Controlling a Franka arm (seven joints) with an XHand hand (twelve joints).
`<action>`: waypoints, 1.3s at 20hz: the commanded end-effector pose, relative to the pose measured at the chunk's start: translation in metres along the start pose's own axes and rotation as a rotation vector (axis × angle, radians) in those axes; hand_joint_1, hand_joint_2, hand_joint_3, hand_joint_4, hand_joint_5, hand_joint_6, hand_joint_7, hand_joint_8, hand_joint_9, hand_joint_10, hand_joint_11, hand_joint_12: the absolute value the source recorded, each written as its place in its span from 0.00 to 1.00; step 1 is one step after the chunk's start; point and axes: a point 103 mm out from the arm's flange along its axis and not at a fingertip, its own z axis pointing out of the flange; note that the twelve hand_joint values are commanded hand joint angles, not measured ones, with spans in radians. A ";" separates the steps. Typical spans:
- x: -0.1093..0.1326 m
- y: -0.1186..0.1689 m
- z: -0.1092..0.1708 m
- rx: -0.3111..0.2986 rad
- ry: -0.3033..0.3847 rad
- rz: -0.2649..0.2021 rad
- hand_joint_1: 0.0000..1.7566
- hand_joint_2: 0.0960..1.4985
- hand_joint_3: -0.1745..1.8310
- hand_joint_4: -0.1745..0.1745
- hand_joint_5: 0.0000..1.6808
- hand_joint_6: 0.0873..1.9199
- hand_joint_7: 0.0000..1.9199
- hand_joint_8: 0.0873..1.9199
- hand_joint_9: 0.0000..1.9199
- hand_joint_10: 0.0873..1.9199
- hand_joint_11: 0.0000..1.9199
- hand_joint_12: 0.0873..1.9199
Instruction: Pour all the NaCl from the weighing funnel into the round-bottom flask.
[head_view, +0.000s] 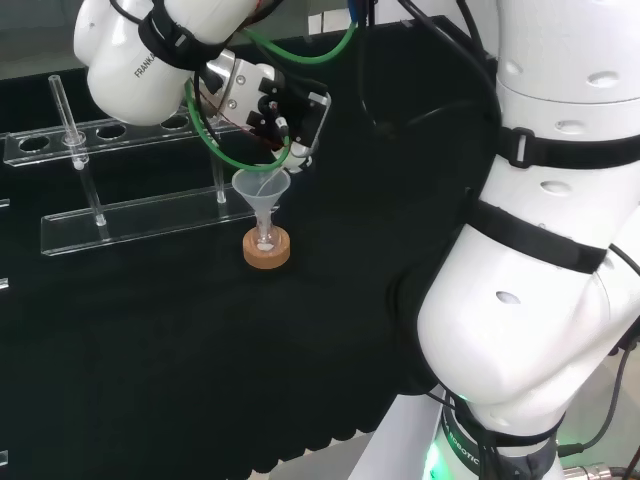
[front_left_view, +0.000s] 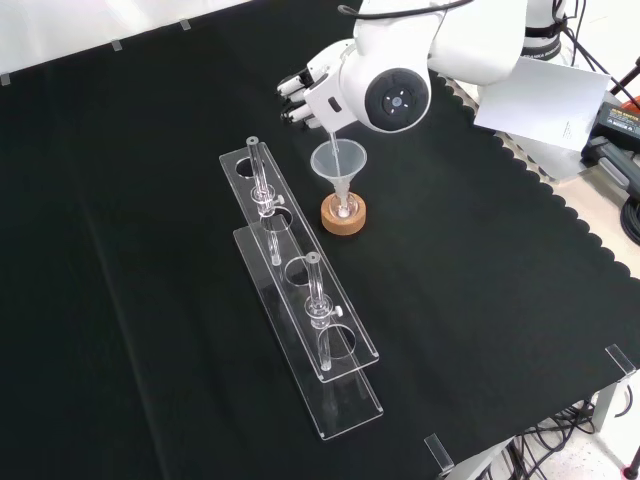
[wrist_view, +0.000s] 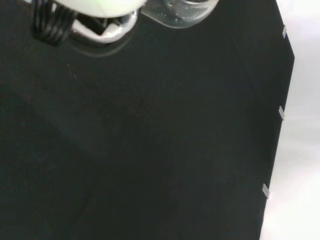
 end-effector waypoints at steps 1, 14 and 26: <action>0.000 0.000 -0.002 0.002 -0.032 0.008 0.64 0.43 0.35 1.00 0.78 0.25 0.30 0.30 0.47 0.13 0.35 0.57; 0.006 0.001 -0.007 0.030 -0.120 0.020 0.64 0.43 0.35 1.00 0.78 0.25 0.29 0.30 0.46 0.13 0.34 0.58; 0.001 0.000 -0.010 0.034 -0.155 0.039 0.64 0.43 0.36 1.00 0.78 0.25 0.29 0.30 0.46 0.13 0.33 0.58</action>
